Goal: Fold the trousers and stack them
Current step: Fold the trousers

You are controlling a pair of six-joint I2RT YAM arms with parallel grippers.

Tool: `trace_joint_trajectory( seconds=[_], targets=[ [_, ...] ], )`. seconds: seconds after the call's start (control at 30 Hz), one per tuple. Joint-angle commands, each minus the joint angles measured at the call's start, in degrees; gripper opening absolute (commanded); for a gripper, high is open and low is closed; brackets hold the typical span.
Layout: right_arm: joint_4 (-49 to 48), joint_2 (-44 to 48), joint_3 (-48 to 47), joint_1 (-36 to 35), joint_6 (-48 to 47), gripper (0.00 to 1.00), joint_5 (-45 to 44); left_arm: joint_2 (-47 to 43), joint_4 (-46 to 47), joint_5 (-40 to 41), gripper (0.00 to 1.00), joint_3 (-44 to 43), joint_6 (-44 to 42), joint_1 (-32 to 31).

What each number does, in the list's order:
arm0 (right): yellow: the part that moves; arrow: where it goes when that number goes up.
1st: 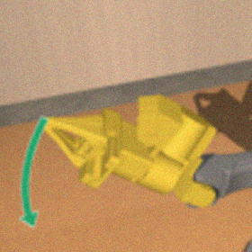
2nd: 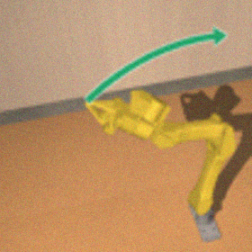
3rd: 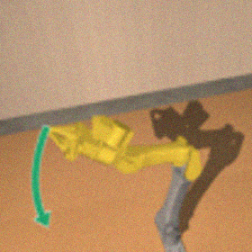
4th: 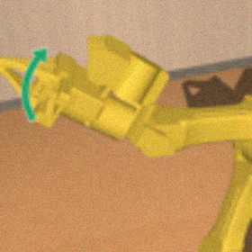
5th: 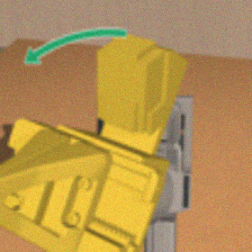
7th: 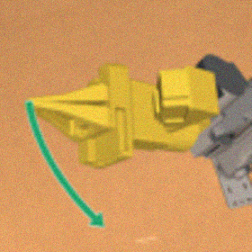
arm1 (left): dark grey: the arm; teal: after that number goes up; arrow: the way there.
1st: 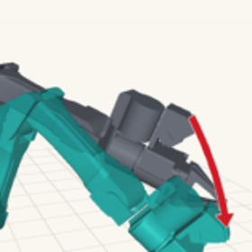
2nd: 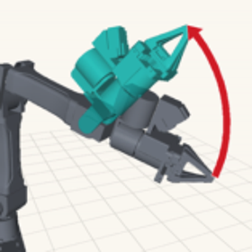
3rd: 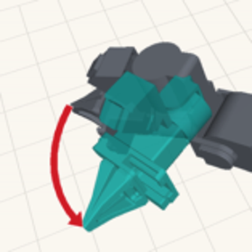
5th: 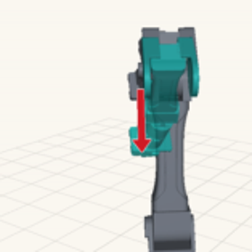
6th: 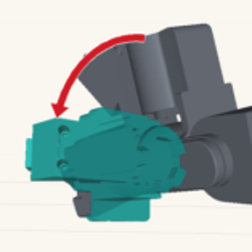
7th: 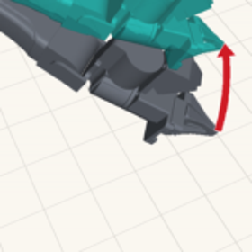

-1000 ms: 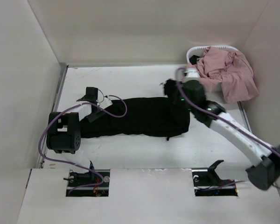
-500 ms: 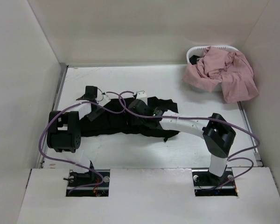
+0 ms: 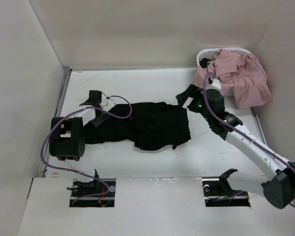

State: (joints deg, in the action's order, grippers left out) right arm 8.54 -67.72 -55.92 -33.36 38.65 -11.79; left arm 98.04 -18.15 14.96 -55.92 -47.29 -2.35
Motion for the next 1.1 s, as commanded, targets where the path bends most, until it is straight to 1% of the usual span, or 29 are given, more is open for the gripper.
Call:
trace_joint_trajectory(
  seconds=[0.0,0.1,0.2,0.27,0.4,0.47,0.53,0.6,0.63,0.67,0.73,0.83,0.9,0.97,1.07],
  targets=[
    [0.10,-1.09,9.49,7.63,3.10,1.00,4.64,-2.23,0.14,-3.71,0.69,-1.64,2.99,-0.24],
    [-8.86,-3.98,14.60,13.27,2.74,1.00,15.45,-5.92,-2.05,-5.02,0.71,-3.92,3.34,-1.73],
    [-15.28,-9.77,16.36,15.04,4.31,1.00,23.63,-8.21,-5.65,-6.26,0.72,-6.39,3.43,-3.49],
    [-17.84,-13.21,17.33,15.13,5.64,1.00,26.11,-8.65,-7.33,-6.26,0.72,-7.36,3.52,-3.93],
    [-21.00,-18.31,18.65,14.87,7.84,0.99,26.81,-8.22,-7.34,-6.09,0.72,-6.57,3.69,-3.15],
    [-23.90,-21.03,18.57,14.87,9.06,0.77,29.88,-7.69,-7.07,-5.82,0.71,-5.78,3.87,-1.83],
    [-27.41,-22.80,18.22,14.87,11.26,0.50,34.18,-7.34,-6.90,-5.73,0.71,-5.34,4.13,-0.86],
    [-29.80,-22.11,18.56,15.30,13.02,0.22,37.01,-7.34,-6.81,-5.65,0.71,-5.34,4.22,0.46],
    [-29.80,-20.27,18.83,16.52,13.11,0.09,37.36,-7.42,-6.81,-5.64,0.71,-5.51,4.22,1.07],
    [-28.67,-17.91,19.01,17.67,12.94,0.01,37.37,-7.51,-6.81,-5.64,0.71,-5.69,4.22,1.77],
    [-23.68,-12.29,18.48,20.56,11.28,0.00,37.72,-7.51,-6.98,-5.64,0.71,-5.95,4.22,3.01],
    [-9.20,-3.58,14.02,24.69,4.79,0.00,36.76,-7.42,-7.25,-5.64,0.71,-6.04,4.13,3.54],
    [2.66,0.73,8.23,26.28,-1.88,0.00,35.35,-7.34,-7.42,-5.82,0.71,-6.04,4.22,3.45],
    [15.04,2.59,0.50,26.99,-9.00,0.00,32.55,-7.25,-7.42,-5.82,0.71,-6.04,4.22,2.75],
    [31.49,1.11,-12.94,26.21,-18.15,0.00,25.79,-6.72,-7.16,-5.64,0.71,-6.39,4.48,1.34]
  ],
)
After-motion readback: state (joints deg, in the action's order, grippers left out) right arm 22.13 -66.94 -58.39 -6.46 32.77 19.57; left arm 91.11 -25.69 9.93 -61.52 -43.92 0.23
